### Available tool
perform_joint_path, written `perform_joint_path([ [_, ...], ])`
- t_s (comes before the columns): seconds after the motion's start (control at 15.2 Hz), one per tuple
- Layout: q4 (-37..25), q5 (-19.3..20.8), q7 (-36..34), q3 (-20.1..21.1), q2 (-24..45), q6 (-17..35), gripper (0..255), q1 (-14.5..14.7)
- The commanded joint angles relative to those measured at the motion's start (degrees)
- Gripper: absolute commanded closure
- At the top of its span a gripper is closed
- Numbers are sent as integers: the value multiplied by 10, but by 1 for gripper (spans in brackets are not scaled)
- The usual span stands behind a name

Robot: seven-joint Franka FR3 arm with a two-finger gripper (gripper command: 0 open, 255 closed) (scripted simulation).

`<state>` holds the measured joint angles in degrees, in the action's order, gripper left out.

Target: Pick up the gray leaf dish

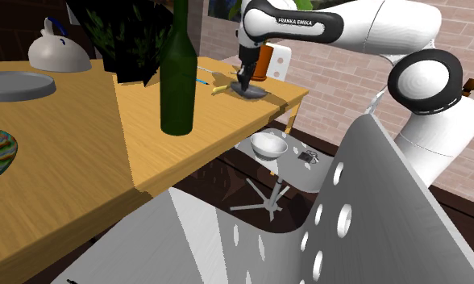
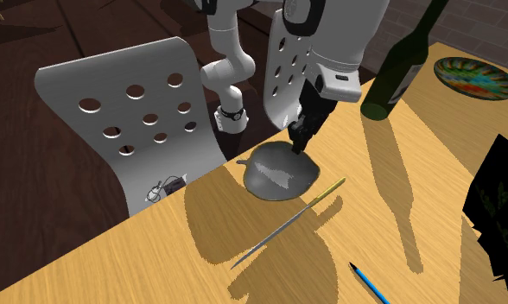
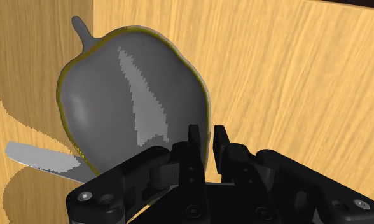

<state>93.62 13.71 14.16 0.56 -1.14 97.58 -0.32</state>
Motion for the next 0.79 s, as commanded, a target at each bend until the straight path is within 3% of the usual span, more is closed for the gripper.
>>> perform_joint_path([
  [0.0,-18,0,3,0,1,-16,255,0],
  [0.73,-121,0,19,2,27,-93,255,2],
])
